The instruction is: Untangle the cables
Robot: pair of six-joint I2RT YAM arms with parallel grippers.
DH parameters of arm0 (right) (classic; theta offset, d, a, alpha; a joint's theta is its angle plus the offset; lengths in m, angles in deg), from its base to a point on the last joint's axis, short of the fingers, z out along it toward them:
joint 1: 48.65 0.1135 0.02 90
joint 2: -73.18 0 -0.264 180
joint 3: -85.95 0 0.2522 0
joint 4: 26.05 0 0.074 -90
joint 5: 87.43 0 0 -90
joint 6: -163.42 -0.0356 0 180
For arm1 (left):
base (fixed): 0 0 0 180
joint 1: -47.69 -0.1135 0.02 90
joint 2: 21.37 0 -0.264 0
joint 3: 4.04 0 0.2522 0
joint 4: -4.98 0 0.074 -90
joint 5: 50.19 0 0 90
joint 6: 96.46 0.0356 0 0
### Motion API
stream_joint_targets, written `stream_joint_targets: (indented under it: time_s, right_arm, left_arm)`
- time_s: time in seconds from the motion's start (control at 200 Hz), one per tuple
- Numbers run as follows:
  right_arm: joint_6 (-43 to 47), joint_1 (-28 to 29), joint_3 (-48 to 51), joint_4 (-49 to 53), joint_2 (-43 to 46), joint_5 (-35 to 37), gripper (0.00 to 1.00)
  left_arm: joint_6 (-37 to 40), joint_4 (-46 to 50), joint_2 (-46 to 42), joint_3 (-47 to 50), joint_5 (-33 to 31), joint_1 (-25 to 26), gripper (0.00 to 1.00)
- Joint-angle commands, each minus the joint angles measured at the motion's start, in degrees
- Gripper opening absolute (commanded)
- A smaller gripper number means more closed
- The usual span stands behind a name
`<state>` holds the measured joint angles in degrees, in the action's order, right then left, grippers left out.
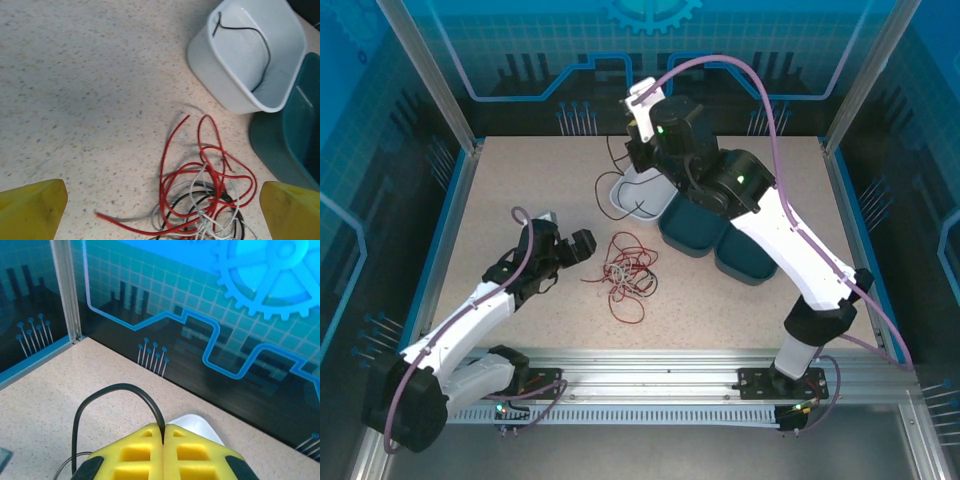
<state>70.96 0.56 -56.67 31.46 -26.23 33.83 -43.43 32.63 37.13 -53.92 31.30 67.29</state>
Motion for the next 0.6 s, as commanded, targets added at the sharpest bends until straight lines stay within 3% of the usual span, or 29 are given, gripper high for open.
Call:
stream_joint_targets:
  time_s: [0.0,0.27,0.595]
  right_arm:
    - [-4.37,-4.19,-1.94,2.25,-1.4,-3.76,0.0]
    - [-10.96,-13.28,-0.77,3.01,-6.36,-11.3,0.0]
    - [-16.59,-19.81,-1.37,2.78,-14.82,-18.86,0.0]
  left_arm:
    - [-0.75,2.72,-1.53,0.52,-2.97,-0.61,0.99]
    - [0.11,3.78,-2.16,0.43,-3.4,-0.8,0.99]
    - [0.91,4.29,-2.34,0.52,-3.38,-0.96,0.99]
